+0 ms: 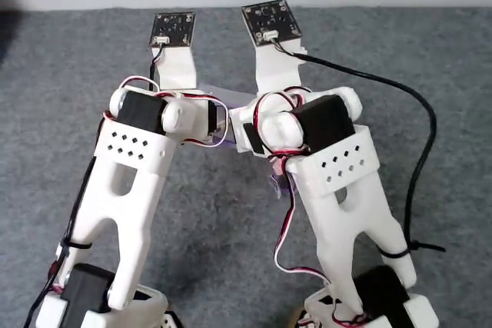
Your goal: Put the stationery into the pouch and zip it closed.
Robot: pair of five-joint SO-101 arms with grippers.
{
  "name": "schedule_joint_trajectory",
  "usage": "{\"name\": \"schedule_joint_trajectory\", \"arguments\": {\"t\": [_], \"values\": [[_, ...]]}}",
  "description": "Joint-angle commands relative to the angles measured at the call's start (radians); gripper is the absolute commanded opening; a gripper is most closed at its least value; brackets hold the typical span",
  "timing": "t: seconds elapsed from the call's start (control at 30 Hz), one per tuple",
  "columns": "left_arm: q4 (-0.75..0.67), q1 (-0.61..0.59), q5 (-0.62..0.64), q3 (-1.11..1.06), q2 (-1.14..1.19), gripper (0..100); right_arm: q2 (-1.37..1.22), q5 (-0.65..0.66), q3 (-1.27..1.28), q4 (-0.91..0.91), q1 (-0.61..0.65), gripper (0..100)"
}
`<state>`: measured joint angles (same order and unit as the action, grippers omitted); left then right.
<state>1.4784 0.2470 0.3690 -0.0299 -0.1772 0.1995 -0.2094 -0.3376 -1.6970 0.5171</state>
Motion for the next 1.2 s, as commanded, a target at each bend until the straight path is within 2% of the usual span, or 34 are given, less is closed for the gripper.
{"name": "schedule_joint_trajectory", "arguments": {"t": [0.0, 0.1, 0.4, 0.47, 0.67, 0.87, 1.0, 1.17], "values": [[-0.005, 0.005, -0.006, 0.010, -0.021, 3, 0.031, -0.003, -0.063, -0.008, 0.001, 5.0], [-0.003, 0.005, -0.006, 0.010, -0.021, 3, 0.070, 0.012, -0.068, -0.008, 0.001, 0.6], [-0.003, 0.005, -0.006, 0.012, -0.023, 3, 0.242, 0.017, -0.048, -0.097, -0.002, 0.8], [-0.008, 0.005, -0.005, 0.013, -0.028, 3, 0.292, 0.031, -0.021, -0.097, -0.041, 0.8], [-0.011, 0.003, -0.003, 0.044, -0.032, 3, 0.410, 0.305, 0.199, -0.097, -0.214, 0.8], [-0.009, 0.003, -0.002, 0.094, -0.032, 3, 0.535, 0.229, 0.511, -0.082, -0.343, 1.3], [-0.009, 0.003, -0.002, 0.097, -0.032, 3, 0.631, 0.222, 0.666, -0.064, -0.369, 1.9], [-0.006, 0.005, -0.002, 0.125, -0.032, 3, 0.858, 0.222, 0.855, 0.079, -0.367, 8.4]]}}
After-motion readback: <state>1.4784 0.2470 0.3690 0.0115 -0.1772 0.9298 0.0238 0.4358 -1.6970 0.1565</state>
